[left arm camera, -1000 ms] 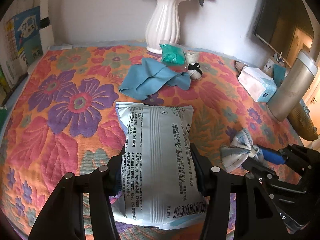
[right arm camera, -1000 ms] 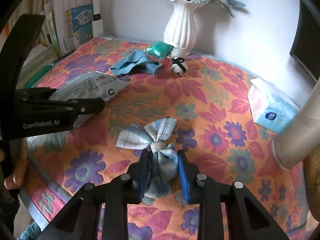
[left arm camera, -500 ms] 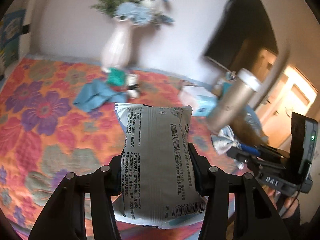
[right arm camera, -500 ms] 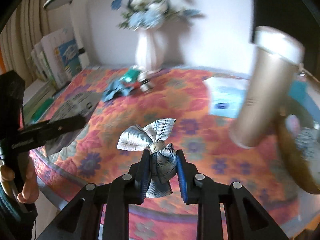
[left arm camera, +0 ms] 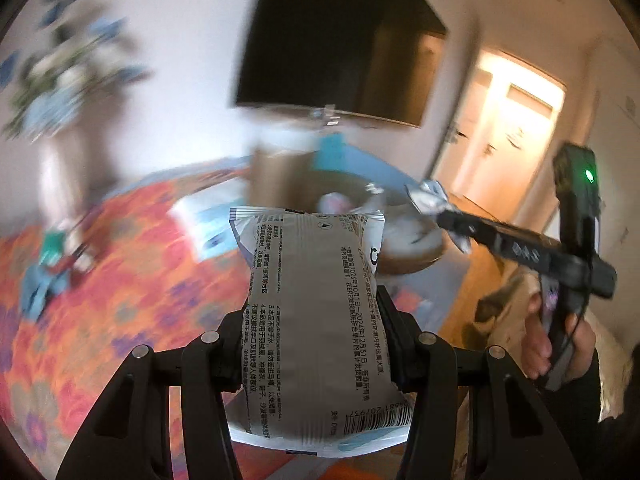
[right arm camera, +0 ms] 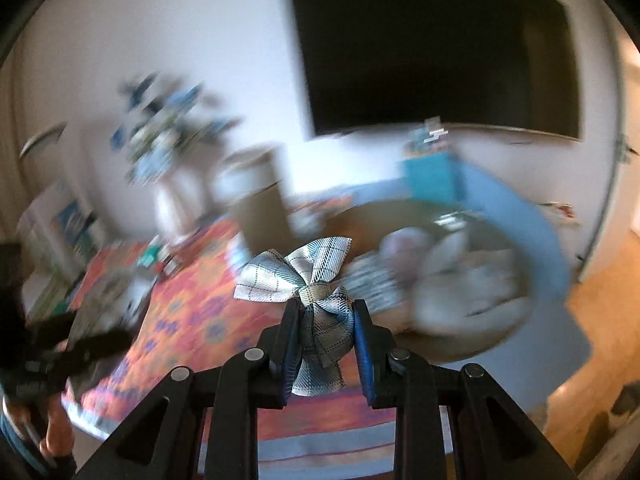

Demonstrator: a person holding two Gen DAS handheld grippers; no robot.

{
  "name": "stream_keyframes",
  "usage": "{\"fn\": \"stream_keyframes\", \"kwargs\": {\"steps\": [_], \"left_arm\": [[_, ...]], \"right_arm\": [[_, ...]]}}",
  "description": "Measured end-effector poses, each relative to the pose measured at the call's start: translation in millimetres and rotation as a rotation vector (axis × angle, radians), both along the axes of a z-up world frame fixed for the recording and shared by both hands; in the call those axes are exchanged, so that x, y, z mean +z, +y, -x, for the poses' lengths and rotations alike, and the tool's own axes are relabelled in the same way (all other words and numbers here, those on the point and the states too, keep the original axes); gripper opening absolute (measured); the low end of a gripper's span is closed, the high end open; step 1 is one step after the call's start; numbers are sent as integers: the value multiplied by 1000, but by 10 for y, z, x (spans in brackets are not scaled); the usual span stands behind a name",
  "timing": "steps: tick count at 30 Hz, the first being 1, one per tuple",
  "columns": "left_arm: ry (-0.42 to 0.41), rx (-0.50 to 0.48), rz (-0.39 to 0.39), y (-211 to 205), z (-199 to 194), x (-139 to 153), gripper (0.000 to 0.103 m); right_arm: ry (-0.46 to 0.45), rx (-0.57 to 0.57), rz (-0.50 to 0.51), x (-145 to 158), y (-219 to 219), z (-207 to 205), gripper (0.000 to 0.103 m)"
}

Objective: Organize soft objects
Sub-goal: 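Carry the grey bag and plaid bow to the glass table and release both, then return both open tools over the bed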

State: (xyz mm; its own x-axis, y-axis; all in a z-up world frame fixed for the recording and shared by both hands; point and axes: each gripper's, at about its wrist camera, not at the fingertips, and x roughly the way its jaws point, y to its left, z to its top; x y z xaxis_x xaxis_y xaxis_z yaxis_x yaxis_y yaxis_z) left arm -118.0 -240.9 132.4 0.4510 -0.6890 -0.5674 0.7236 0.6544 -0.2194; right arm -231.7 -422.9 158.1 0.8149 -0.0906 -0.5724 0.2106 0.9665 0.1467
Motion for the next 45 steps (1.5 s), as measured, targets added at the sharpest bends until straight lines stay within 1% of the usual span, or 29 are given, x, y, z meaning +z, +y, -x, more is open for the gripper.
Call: {"fn": "stream_keyframes", "kwargs": {"steps": [1,2,5,7,8,11,13,16,17,18,19,20,21,22,23,24,26,30,33,36,39,43,45], "left_arm": [[-6,-13,-5,-135,1,39,49],[-17,-24,-14,-367,-36,100,49],[-59,-25,-33,-825,-128,211,49],[-93,-13,-59,-1185,-243,246,49],[-114,3,-71,-1300,-283,257,49],[-182,52,-113,-1626,-454,207,49],[-213,70,-141,-1774,-527,149,49],[-264,100,-187,-1975,-635,34,51],[-274,109,-195,-2006,-645,10,57],[-281,113,-197,-2023,-651,-10,73],[-287,113,-199,-2039,-651,-30,81],[-292,105,-199,-2055,-619,-42,91],[-308,115,-198,-2021,-578,-44,91],[-330,121,-198,-2001,-527,-39,91],[-349,111,-200,-1974,-470,-30,93],[-353,84,-201,-1966,-440,-24,97],[-361,65,-192,-1893,-328,6,97],[-385,33,-171,-1652,-72,88,97],[-423,43,-156,-1284,122,178,98],[-437,98,-176,-888,178,215,98],[-407,169,-186,-403,123,224,98],[-349,329,-199,346,-80,192,98],[-315,416,-209,745,-210,133,98]], "right_arm": [[-10,-27,-14,41,-143,10,25],[-22,-54,-41,83,-309,20,25],[-44,-104,-117,182,-740,-75,25],[-32,-132,-131,196,-937,-221,25],[-23,-140,-144,184,-1027,-307,25],[27,-165,-216,60,-1296,-605,25],[66,-183,-268,-62,-1459,-764,25],[99,-201,-299,-199,-1629,-947,25],[112,-207,-306,-237,-1680,-1000,26],[126,-202,-319,-280,-1718,-1062,27],[136,-192,-328,-309,-1737,-1100,27],[152,-174,-342,-351,-1753,-1153,29],[164,-170,-349,-380,-1757,-1169,38],[174,-172,-355,-408,-1762,-1174,41],[175,-180,-360,-423,-1772,-1143,48],[169,-181,-365,-425,-1784,-1103,51],[150,-178,-376,-412,-1781,-1036,55],[118,-169,-360,-274,-1665,-875,56],[85,-151,-328,-126,-1458,-730,57],[43,-95,-283,9,-1127,-593,57],[2,-1,-220,125,-647,-503,57],[-27,141,-161,212,-2,-500,57],[-29,238,-123,250,454,-570,59]]}}
